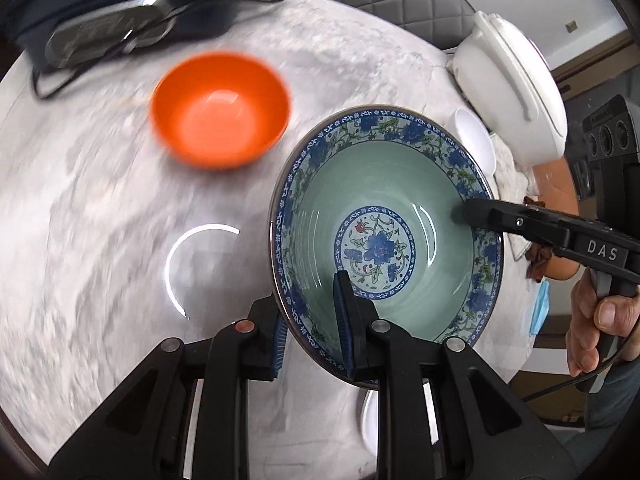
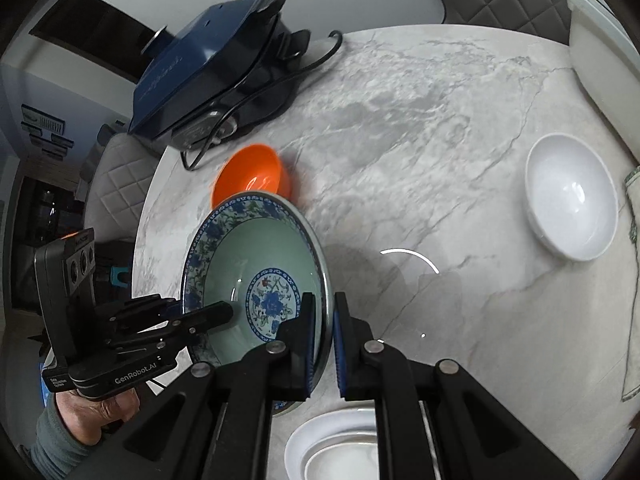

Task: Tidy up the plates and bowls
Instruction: 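Lift the patterned bowl with both tools and carry it toward the plate stack, then lower the patterned bowl onto the table beside the plates and open both tools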

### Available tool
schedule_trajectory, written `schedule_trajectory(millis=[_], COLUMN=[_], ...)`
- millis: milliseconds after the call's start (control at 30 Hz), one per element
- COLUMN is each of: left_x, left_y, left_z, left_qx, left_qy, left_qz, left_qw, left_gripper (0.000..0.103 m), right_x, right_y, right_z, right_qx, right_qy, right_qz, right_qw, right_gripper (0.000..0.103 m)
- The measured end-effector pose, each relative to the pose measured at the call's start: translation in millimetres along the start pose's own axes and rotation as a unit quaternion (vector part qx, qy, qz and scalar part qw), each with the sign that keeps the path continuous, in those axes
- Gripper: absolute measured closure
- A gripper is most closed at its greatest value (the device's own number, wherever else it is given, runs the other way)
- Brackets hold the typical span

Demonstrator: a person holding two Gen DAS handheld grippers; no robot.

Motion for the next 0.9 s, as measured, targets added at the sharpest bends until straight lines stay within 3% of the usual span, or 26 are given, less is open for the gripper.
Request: schedule_trajectory(millis=[200, 367, 600, 900], left_x=[75, 109, 118, 104], left_y=[33, 57, 79, 84], left_z=[-2, -3, -4, 18], left_qx=[-0.010, -0.017, -0.035, -0.038], left_qy=[0.006, 0.001, -0.007, 0.003], left_qz=[-0.036, -0.062, -0.061, -0.045], left_qw=[0.9993, 0.9979, 0.9975, 0.9982], left_gripper=[0.084, 0.084, 0.084, 0.084], right_x=[42, 64, 79, 87], right_y=[36, 59, 69, 61], right_z=[26, 48, 69, 83], right_qx=[-0.013, -0.011, -0.013, -0.005], right_qy=[0.024, 0.033, 0.037, 0.038], right_qz=[-0.021, -0.044, -0.048, -0.037], right_qw=[0.999, 0.998, 0.998, 0.999], right_gripper=[0.093, 0.093, 0.093, 0.093])
Point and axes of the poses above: each gripper's, at about its wrist camera, not at the fingertips, and z roughly the way its jaws point, y to its left, x to its underside, the point moved 7 cm from there along z, roughly the way its jaws point, and after that the axes turned 6 degrees about x, right-handed, at the moved point
